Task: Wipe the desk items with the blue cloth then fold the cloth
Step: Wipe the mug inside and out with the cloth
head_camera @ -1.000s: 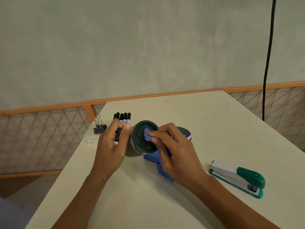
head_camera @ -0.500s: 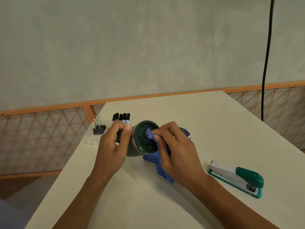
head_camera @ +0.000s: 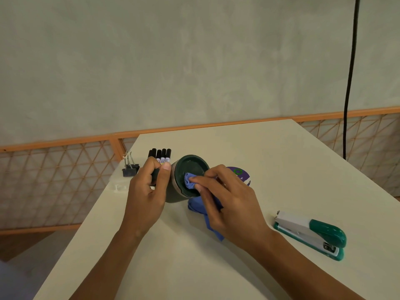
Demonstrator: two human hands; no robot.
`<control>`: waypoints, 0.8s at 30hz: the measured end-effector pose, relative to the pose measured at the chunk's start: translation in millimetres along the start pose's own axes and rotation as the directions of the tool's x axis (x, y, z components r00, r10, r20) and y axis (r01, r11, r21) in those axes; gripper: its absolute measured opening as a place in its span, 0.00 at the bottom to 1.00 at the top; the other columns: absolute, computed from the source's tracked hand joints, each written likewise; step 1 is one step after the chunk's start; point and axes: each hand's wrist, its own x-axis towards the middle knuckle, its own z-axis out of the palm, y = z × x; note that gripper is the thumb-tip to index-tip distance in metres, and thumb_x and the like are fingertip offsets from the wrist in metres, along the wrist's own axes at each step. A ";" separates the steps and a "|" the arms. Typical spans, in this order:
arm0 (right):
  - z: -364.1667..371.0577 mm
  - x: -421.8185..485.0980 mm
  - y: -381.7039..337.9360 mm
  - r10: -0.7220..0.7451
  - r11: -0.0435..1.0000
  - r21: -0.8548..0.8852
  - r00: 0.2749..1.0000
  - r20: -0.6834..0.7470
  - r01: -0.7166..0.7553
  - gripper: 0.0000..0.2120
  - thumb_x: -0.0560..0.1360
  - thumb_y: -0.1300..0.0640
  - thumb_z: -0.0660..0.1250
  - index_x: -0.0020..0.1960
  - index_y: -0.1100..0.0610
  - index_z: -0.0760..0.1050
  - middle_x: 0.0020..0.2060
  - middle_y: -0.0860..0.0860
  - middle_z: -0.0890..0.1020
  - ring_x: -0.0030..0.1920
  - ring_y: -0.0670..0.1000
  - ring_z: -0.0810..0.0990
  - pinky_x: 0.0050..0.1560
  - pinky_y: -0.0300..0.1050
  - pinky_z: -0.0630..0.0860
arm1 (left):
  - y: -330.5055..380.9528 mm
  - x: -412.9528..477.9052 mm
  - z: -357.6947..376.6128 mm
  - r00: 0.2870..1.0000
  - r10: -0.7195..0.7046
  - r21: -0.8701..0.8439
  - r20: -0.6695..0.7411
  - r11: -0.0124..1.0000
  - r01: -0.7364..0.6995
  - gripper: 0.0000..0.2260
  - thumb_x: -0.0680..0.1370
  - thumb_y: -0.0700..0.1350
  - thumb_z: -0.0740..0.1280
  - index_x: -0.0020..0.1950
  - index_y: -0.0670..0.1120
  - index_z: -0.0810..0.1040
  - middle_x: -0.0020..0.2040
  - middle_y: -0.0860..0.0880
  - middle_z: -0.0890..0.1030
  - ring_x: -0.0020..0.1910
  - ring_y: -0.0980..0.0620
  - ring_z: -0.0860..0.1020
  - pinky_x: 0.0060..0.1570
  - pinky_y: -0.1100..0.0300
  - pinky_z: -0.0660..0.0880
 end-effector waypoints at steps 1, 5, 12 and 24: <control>0.9 -0.3 -0.4 0.006 1.000 0.001 1.000 -0.015 -0.006 0.10 0.85 0.56 0.67 0.62 0.56 0.85 0.52 0.51 0.81 0.47 0.51 0.80 0.42 0.46 0.76 | -0.8 -0.1 0.3 1.000 0.001 0.004 -0.006 1.000 -0.001 0.11 0.87 0.51 0.61 0.45 0.53 0.72 0.39 0.60 0.76 0.40 0.57 0.75 0.39 0.72 0.71; 1.6 -0.7 -0.4 0.030 1.000 -0.005 0.999 -0.021 -0.030 0.10 0.85 0.55 0.67 0.58 0.56 0.86 0.49 0.49 0.82 0.46 0.51 0.79 0.41 0.49 0.76 | 1.6 -0.5 -0.2 0.999 0.013 0.030 -0.038 0.999 -0.012 0.12 0.88 0.50 0.61 0.44 0.54 0.71 0.38 0.61 0.76 0.40 0.58 0.76 0.39 0.73 0.70; 6.4 2.2 -7.2 0.076 0.974 0.211 0.997 0.011 -0.077 0.10 0.85 0.59 0.68 0.63 0.58 0.85 0.52 0.51 0.81 0.50 0.50 0.80 0.47 0.49 0.77 | 2.3 -1.3 3.9 1.000 0.004 0.011 -0.025 1.000 -0.003 0.13 0.88 0.50 0.62 0.44 0.50 0.71 0.37 0.58 0.75 0.37 0.55 0.74 0.38 0.71 0.69; 4.0 2.7 -8.4 0.129 0.954 0.261 0.988 0.081 -0.146 0.09 0.85 0.58 0.67 0.62 0.56 0.85 0.53 0.48 0.80 0.52 0.48 0.79 0.49 0.48 0.78 | 6.6 -3.3 5.8 0.999 -0.006 -0.019 -0.049 1.000 0.005 0.13 0.88 0.47 0.60 0.44 0.46 0.70 0.37 0.59 0.74 0.37 0.58 0.73 0.38 0.72 0.69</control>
